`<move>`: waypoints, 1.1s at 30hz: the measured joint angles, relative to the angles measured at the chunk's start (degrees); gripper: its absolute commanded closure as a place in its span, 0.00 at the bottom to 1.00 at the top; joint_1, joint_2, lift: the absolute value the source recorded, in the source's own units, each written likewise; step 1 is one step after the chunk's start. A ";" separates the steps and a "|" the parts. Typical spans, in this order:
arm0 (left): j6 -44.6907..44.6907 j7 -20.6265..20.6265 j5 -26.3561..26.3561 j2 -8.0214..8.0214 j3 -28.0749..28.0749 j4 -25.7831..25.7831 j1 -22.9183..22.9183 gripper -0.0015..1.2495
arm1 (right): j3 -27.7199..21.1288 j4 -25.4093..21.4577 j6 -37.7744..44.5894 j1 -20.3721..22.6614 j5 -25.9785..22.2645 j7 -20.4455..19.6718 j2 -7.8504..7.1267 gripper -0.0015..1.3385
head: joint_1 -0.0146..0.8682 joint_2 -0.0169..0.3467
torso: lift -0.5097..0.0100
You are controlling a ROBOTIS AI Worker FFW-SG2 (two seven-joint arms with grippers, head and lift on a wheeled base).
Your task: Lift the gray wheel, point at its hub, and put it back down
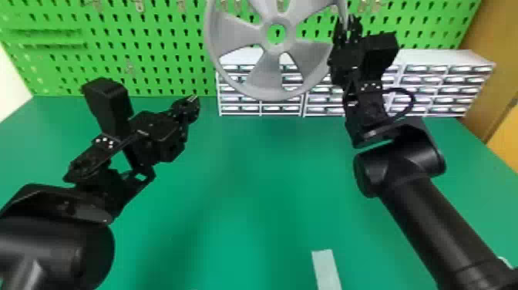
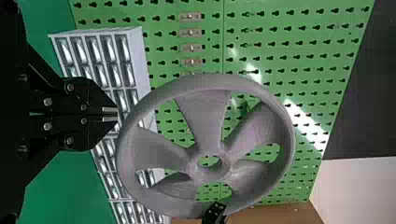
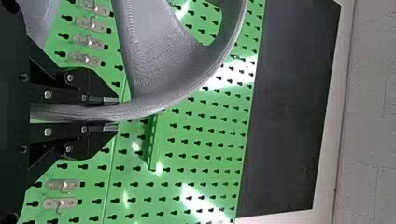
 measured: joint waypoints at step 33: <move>-8.90 9.00 -5.08 0.35 -12.09 7.76 -10.00 0.98 | 5.07 0.01 1.17 -0.63 1.22 -1.23 0.48 0.98 | 0.80 0.18 | 0.81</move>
